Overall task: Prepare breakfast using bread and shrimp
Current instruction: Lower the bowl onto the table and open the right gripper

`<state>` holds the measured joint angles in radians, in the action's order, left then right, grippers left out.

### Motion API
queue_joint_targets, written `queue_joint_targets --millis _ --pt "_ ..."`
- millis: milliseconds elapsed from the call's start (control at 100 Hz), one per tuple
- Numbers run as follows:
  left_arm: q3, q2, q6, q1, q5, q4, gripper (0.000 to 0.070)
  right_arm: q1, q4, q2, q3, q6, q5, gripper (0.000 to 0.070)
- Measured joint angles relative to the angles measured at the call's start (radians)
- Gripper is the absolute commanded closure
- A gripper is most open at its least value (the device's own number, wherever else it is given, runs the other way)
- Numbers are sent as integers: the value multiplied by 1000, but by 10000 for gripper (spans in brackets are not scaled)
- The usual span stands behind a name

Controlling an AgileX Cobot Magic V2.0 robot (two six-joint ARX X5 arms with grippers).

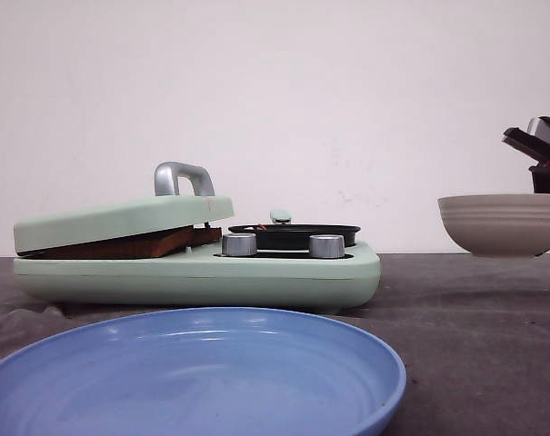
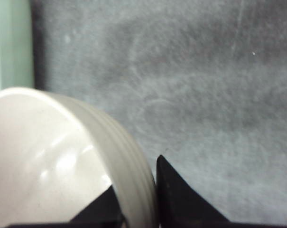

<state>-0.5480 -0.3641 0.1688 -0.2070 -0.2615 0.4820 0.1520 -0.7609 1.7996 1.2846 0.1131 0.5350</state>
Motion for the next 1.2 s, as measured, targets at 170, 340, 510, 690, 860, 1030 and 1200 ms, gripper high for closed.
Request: queue_joint_targets --millis 170,340,510,690,860,1030,1200 --pt "0 0 0 0 0 0 268 -1 8 0 -5 0 -37 696" --pt "0 0 1 0 0 0 268 -3 11 0 -5 1 -69 696" --pt "0 0 2 0 0 0 268 -8 27 0 -5 14 -92 696" --pt "0 0 2 0 0 0 268 -15 35 6 -5 23 -92 696" --pt "0 0 2 0 0 0 268 -31 34 58 -5 24 -92 696" --pt "0 0 2 0 0 0 268 -40 34 75 -5 25 -107 696" --pt "0 0 2 0 0 0 268 -40 38 75 -5 26 -121 696"
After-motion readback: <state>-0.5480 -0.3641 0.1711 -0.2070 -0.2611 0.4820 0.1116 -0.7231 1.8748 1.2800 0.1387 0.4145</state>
